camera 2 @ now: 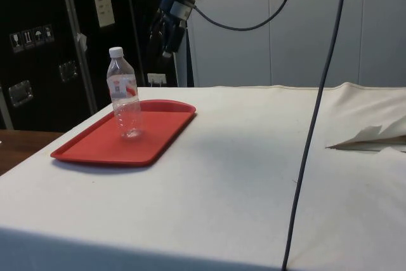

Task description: Place the bottle upright on the tray.

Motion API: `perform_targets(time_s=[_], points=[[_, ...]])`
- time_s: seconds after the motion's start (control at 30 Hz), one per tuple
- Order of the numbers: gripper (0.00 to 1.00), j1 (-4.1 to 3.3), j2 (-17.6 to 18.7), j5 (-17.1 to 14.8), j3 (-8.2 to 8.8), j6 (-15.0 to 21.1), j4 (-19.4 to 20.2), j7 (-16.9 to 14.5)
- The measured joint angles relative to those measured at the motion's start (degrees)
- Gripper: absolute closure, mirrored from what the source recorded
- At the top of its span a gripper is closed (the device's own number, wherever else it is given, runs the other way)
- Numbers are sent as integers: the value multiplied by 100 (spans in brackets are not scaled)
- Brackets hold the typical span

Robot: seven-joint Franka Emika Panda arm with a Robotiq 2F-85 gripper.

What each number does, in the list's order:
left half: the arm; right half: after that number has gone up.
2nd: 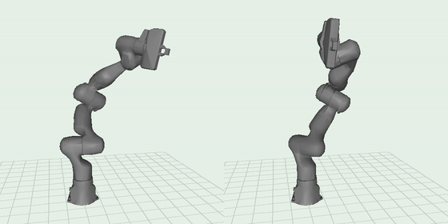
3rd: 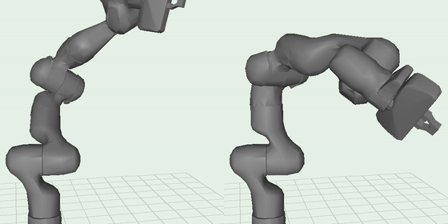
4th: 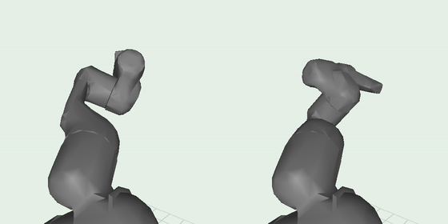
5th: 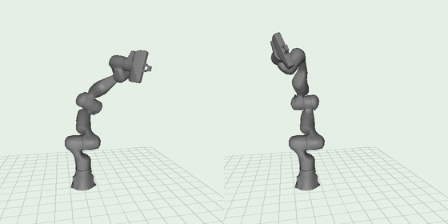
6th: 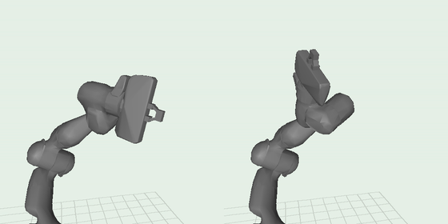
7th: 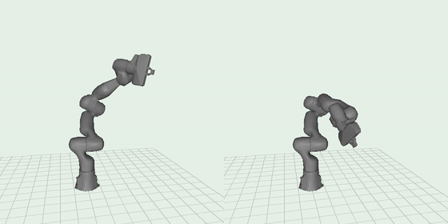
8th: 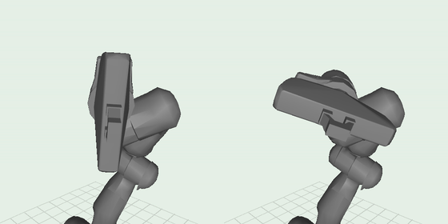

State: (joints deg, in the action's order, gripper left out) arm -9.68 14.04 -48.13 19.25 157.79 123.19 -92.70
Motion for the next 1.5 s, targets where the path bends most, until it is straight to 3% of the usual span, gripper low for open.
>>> perform_targets(time_s=[0.37,0.8,1.5], points=[[0,0,-52,481,29,0,97,-57],[0,0,-447,1008,74,23,487,-223],[0,6,-1077,1427,155,23,1054,-682]])
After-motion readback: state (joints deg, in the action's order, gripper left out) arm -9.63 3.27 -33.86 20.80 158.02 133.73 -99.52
